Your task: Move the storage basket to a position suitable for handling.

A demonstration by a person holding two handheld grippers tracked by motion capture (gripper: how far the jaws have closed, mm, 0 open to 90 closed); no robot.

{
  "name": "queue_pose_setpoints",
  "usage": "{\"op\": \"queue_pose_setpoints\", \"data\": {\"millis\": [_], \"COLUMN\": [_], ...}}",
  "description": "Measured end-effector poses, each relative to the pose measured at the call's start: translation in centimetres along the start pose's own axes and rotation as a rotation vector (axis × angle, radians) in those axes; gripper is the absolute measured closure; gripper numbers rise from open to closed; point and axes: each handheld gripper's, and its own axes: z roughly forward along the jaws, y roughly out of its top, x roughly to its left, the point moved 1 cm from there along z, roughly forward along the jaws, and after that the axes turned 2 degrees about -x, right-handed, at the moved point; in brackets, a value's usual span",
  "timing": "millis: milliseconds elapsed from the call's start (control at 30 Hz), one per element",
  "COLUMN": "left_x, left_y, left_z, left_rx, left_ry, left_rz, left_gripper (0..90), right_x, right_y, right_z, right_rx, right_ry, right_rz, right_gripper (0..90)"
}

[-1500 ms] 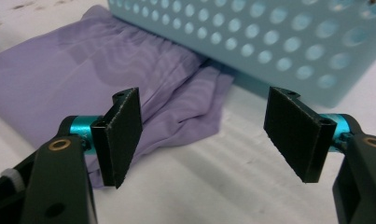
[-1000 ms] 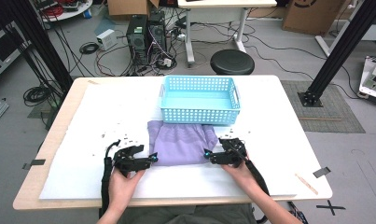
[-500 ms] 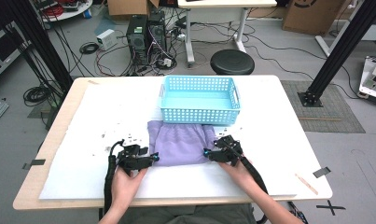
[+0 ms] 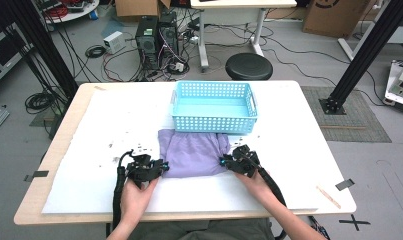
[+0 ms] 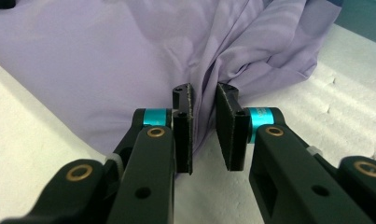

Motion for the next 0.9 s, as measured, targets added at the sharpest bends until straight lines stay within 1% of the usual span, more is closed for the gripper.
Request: {"op": "queue_pose_setpoints", "data": {"millis": [67,167,233,267,300,367,433,500,567,600,633,767,900], "left_x": [-0.2,-0.3,-0.4,-0.4,-0.5,-0.7,-0.5,-0.2,-0.2,-0.3,-0.5,-1.6,-3.1], "left_y": [0.0,0.0,0.0,0.1,0.1,0.1,0.2,0.2,0.3,0.4,0.4,0.7,1.0], "left_z": [0.1,0.2,0.3,0.3,0.4,0.4,0.5,0.5,0.6,0.8,0.9,1.6,2.6], "left_rx": [0.001,0.005,0.002,0.004,0.005,0.004,-0.004,-0.006,-0.004,-0.004,-0.001,0.014,0.027], "left_ry": [-0.005,-0.003,-0.018,-0.022,-0.024,-0.021,-0.038,-0.056,-0.066,-0.073,-0.08,-0.105,-0.141], "left_rz": [-0.006,-0.001,-0.005,0.001,0.01,0.016,0.005,-0.021,-0.024,-0.033,-0.033,-0.012,0.0], "left_gripper": [66.7,68.3,73.4,76.5,79.4,82.1,83.2,83.8,84.1,84.2,84.2,84.3,84.3], "right_x": [0.0,0.1,0.1,0.1,0.1,0.1,0.1,0.1,-0.1,-0.1,-0.2,-1.1,-2.3], "right_y": [0.0,0.0,0.0,0.0,0.0,0.0,0.0,0.0,-0.1,-0.1,-0.2,-0.5,-1.1], "right_z": [0.0,0.0,0.0,0.0,0.0,0.0,0.0,-0.1,-0.2,-0.3,-0.5,-1.0,-1.8], "right_rx": [0.0,0.001,-0.002,-0.001,-0.001,0.0,-0.002,0.002,-0.004,-0.005,-0.001,-0.001,0.002], "right_ry": [-0.001,0.003,0.005,0.006,0.006,0.007,0.01,0.01,0.012,0.01,0.01,0.001,-0.01], "right_rz": [-0.003,-0.008,-0.012,-0.012,-0.013,-0.014,-0.014,-0.008,-0.018,-0.011,-0.006,0.001,0.015], "right_gripper": [79.4,82.3,83.6,84.0,84.2,85.1,86.2,86.9,87.2,87.3,87.4,87.7,88.0]}}
